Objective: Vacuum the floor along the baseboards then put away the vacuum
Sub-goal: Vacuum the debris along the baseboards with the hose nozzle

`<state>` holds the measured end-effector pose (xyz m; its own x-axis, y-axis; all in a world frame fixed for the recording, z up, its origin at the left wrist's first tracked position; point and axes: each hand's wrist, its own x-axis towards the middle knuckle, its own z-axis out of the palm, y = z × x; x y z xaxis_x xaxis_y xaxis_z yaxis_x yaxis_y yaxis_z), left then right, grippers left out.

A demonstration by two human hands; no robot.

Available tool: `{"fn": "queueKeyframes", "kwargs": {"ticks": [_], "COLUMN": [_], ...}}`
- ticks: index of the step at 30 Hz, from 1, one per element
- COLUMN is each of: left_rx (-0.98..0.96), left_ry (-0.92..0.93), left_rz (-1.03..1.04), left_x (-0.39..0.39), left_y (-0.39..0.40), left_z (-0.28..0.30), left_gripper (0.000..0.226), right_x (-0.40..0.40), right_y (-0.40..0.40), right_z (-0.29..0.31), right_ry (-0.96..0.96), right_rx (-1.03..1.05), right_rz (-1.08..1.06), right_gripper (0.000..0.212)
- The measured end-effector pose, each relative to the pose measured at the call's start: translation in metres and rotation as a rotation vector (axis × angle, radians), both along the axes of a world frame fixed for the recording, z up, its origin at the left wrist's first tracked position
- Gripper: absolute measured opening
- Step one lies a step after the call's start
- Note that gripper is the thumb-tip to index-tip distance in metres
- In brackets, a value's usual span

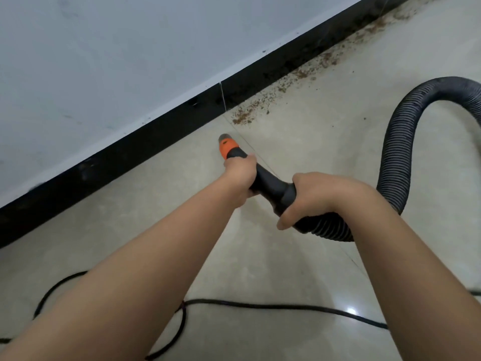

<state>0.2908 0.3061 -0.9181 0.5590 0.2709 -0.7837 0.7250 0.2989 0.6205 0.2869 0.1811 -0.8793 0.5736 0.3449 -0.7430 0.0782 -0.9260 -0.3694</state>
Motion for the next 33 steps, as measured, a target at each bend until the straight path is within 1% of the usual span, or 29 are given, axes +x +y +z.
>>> {"fn": "queueKeyframes", "kwargs": {"ticks": [4, 8, 10, 14, 16, 18, 21, 24, 28, 31, 33], "left_rx": [0.024, 0.008, -0.04, -0.132, -0.126, -0.095, -0.086, -0.068, -0.018, 0.028, 0.023], "left_ry": [-0.017, -0.011, 0.004, -0.031, -0.048, -0.054, -0.046, -0.049, -0.053, -0.021, -0.002], "left_rz": [-0.067, -0.044, 0.016, 0.145, 0.236, 0.319, 0.373, 0.352, 0.263, 0.18, 0.161], "left_x": [0.015, 0.038, 0.046, 0.053, 0.054, 0.053, 0.052, 0.058, 0.068, 0.071, 0.072], "left_y": [-0.015, -0.033, -0.038, -0.043, -0.042, -0.04, -0.031, -0.017, 0.001, 0.004, 0.002], "left_z": [-0.007, -0.009, -0.011, -0.024, -0.033, -0.036, -0.036, -0.034, -0.035, -0.035, -0.031], "left_gripper": [0.048, 0.045, 0.043, 0.048, 0.045, 0.037, 0.046, 0.049, 0.048, 0.049, 0.05], "right_x": [0.002, 0.006, 0.007, 0.009, 0.013, 0.018, 0.026, 0.031, 0.035, 0.037, 0.04], "right_y": [-0.022, -0.048, -0.057, -0.061, -0.058, -0.053, -0.041, -0.028, -0.01, -0.009, -0.013], "right_z": [0.0, -0.002, -0.005, -0.008, -0.008, -0.009, -0.009, -0.01, -0.023, -0.023, -0.019], "right_ry": [-0.008, -0.097, -0.129, -0.113, -0.093, -0.077, -0.075, -0.076, -0.097, -0.062, -0.035], "right_rx": [0.004, 0.044, 0.066, 0.111, 0.125, 0.112, 0.079, 0.075, 0.069, 0.055, 0.048], "right_rz": [-0.021, -0.119, -0.163, -0.238, -0.265, -0.248, -0.202, -0.194, -0.169, -0.161, -0.146], "right_gripper": [0.042, 0.047, 0.046, 0.037, 0.034, 0.033, 0.033, 0.035, 0.041, 0.042, 0.041]}}
